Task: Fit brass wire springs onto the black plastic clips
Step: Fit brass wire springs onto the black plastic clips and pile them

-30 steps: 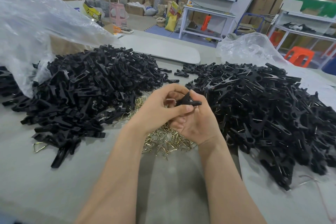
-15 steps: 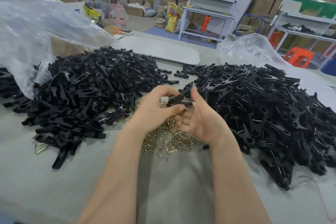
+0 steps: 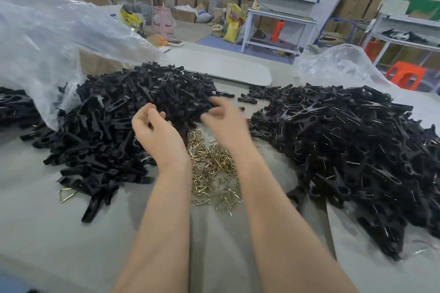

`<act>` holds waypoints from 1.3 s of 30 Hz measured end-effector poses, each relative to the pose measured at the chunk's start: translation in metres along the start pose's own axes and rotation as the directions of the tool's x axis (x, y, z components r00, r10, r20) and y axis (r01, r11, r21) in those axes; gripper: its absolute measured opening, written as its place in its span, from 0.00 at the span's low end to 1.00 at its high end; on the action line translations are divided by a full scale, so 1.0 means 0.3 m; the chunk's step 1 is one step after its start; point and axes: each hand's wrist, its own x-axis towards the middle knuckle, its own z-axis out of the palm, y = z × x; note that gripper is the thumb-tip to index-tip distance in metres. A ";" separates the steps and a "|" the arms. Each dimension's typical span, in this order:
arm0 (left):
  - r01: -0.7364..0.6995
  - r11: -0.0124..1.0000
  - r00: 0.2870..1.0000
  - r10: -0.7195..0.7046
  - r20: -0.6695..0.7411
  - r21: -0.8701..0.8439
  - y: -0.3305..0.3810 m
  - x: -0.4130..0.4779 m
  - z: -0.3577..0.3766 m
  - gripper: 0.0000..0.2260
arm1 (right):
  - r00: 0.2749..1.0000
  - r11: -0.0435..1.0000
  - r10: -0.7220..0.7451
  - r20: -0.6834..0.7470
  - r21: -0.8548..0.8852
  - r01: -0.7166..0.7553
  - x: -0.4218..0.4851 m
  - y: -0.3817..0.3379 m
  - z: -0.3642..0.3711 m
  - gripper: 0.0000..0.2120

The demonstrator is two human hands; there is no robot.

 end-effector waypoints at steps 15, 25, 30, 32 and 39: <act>-0.144 0.932 0.907 -0.011 0.421 0.334 -0.054 -0.016 0.021 0.07 | 0.994 0.970 -0.008 -0.112 0.241 0.035 -0.030 0.015 0.013 0.12; 0.038 0.896 0.598 -0.376 0.708 0.443 -0.078 -0.085 0.024 0.05 | 0.972 0.855 0.069 -0.223 0.515 0.057 -0.130 0.133 -0.098 0.08; 0.214 0.897 0.630 -0.430 0.647 0.387 -0.082 -0.084 0.027 0.04 | 0.986 0.906 0.052 -0.159 0.422 0.021 -0.119 0.120 -0.082 0.14; 0.228 0.898 0.662 -0.426 0.616 0.376 -0.086 -0.078 0.026 0.05 | 0.991 0.881 0.074 -0.114 0.474 -0.011 -0.121 0.113 -0.082 0.12; 0.091 0.922 0.751 -0.313 0.581 0.377 -0.091 -0.075 0.030 0.08 | 0.991 0.868 0.044 -0.126 0.496 0.025 -0.133 0.108 -0.085 0.13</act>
